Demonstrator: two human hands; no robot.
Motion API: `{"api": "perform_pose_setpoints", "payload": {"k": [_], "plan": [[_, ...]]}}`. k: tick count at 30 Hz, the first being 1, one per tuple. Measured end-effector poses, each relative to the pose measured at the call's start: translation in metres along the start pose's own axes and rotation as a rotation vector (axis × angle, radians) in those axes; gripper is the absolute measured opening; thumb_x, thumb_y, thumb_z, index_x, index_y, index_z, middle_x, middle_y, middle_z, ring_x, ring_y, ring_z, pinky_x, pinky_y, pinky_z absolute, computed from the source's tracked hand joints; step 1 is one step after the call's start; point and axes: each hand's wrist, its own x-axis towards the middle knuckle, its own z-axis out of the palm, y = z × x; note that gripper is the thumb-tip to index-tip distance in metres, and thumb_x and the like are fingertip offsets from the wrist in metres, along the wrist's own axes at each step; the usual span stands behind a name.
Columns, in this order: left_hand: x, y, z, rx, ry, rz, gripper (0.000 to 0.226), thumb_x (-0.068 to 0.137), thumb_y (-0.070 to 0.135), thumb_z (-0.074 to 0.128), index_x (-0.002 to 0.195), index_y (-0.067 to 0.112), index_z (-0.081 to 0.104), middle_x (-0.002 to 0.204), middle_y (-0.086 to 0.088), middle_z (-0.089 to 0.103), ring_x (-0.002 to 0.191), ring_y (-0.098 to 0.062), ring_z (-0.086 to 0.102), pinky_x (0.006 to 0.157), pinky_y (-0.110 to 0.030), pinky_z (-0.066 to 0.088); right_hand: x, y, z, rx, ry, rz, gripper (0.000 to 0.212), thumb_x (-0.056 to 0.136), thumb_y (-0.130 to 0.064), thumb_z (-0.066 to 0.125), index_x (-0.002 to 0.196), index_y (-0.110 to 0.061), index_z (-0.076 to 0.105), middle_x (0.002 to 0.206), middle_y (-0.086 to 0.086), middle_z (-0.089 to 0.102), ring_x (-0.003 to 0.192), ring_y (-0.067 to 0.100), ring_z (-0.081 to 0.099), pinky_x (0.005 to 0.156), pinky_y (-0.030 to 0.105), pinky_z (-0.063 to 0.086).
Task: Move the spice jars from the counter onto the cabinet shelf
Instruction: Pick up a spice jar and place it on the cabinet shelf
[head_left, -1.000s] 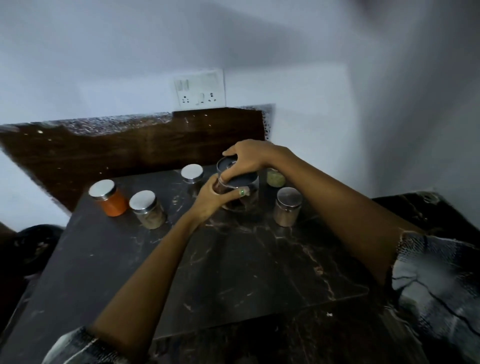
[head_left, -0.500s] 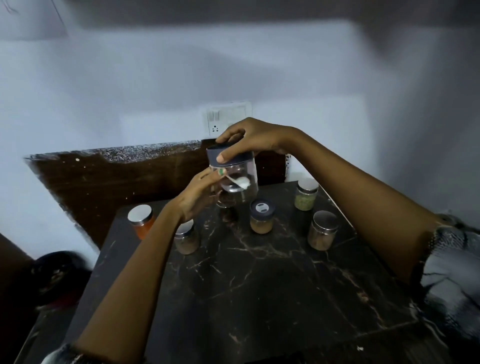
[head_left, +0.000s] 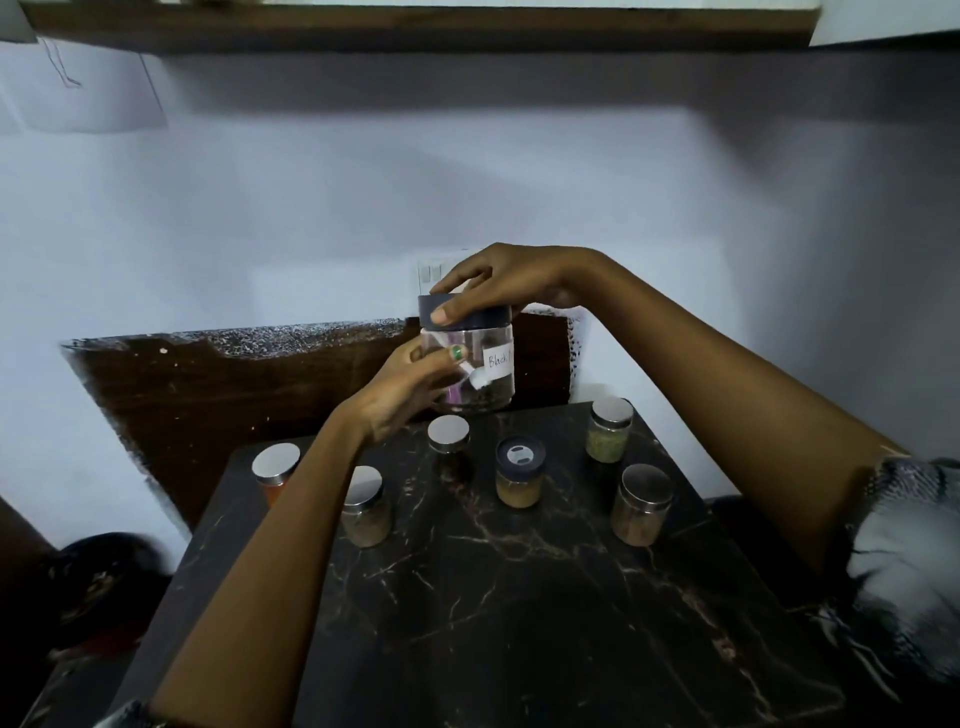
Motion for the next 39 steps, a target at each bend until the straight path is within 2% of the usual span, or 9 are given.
{"api": "perform_pose_setpoints", "payload": {"k": [3,5,9,12,15,19,24,30,39], "plan": [[0.002,0.004,0.008,-0.053,-0.021,-0.025,0.061,0.057,0.04,0.085,0.106,0.015,0.059,0.103,-0.004,0.068,0.096,-0.018,0.064,0.09,-0.038,0.051,0.0,0.006,-0.002,0.035,0.105,-0.021,0.035,0.069,-0.046,0.077,0.096,-0.024,0.071,0.086,-0.01,0.066,0.082,0.009,0.061,0.062,0.024,0.047],[0.004,0.004,0.01,-0.077,-0.023,-0.027,0.079,0.047,0.046,0.089,0.112,0.013,0.059,0.108,-0.008,0.068,0.097,-0.019,0.065,0.091,-0.039,0.051,0.003,0.008,-0.002,0.037,0.222,0.001,0.046,0.065,-0.051,0.078,0.093,-0.015,0.072,0.083,-0.005,0.066,0.076,0.011,0.06,0.059,0.024,0.046],[0.007,0.0,0.009,-0.143,-0.015,-0.021,0.059,0.072,0.034,0.073,0.123,0.01,0.057,0.112,-0.011,0.069,0.098,-0.018,0.067,0.087,-0.033,0.056,0.007,0.008,0.001,-0.019,0.339,0.061,0.068,0.062,-0.056,0.077,0.101,-0.001,0.068,0.082,0.004,0.063,0.071,0.015,0.058,0.062,0.027,0.044],[0.009,-0.003,0.009,-0.134,-0.005,-0.011,0.044,0.079,0.031,0.067,0.119,0.014,0.06,0.113,-0.011,0.07,0.102,-0.02,0.067,0.084,-0.033,0.056,0.001,0.003,-0.002,-0.044,0.277,0.071,0.073,0.065,-0.058,0.075,0.113,-0.004,0.064,0.101,0.011,0.068,0.087,0.018,0.064,0.076,0.033,0.053],[0.008,-0.002,0.006,-0.128,-0.011,-0.02,0.044,0.08,0.037,0.063,0.119,0.015,0.058,0.117,-0.01,0.068,0.107,-0.022,0.065,0.089,-0.035,0.055,-0.007,0.001,-0.013,0.035,0.137,0.072,0.053,0.069,-0.051,0.075,0.111,-0.02,0.065,0.105,0.0,0.065,0.094,0.015,0.059,0.074,0.029,0.05],[0.004,0.002,0.004,-0.153,-0.073,-0.054,0.065,0.066,0.048,0.077,0.118,0.015,0.057,0.114,-0.008,0.069,0.103,-0.019,0.066,0.084,-0.031,0.056,-0.012,0.004,-0.022,0.232,0.007,0.061,0.041,0.074,-0.033,0.077,0.111,-0.02,0.067,0.109,-0.003,0.065,0.1,0.013,0.057,0.081,0.029,0.047],[0.002,0.005,0.008,-0.263,-0.051,-0.054,0.089,0.051,0.051,0.087,0.124,0.011,0.054,0.121,-0.012,0.065,0.11,-0.022,0.063,0.091,-0.035,0.054,-0.01,0.006,-0.018,0.266,0.106,0.066,0.042,0.069,-0.037,0.079,0.103,-0.014,0.07,0.095,0.0,0.066,0.09,0.015,0.058,0.073,0.028,0.046],[-0.002,0.007,0.005,-0.213,-0.075,-0.025,0.078,0.057,0.052,0.084,0.121,0.015,0.058,0.124,-0.01,0.064,0.112,-0.019,0.062,0.1,-0.035,0.048,-0.009,0.001,-0.011,0.26,0.192,0.05,0.045,0.062,-0.047,0.08,0.094,-0.019,0.067,0.085,0.0,0.061,0.081,0.014,0.053,0.071,0.028,0.041],[-0.01,0.014,0.006,-0.214,0.008,0.005,0.092,0.047,0.053,0.087,0.122,0.01,0.056,0.122,-0.013,0.064,0.11,-0.021,0.064,0.091,-0.033,0.054,-0.011,-0.007,-0.001,0.371,0.215,-0.003,0.037,0.065,-0.046,0.079,0.092,-0.024,0.066,0.086,-0.005,0.062,0.079,0.01,0.055,0.071,0.027,0.04]]}}
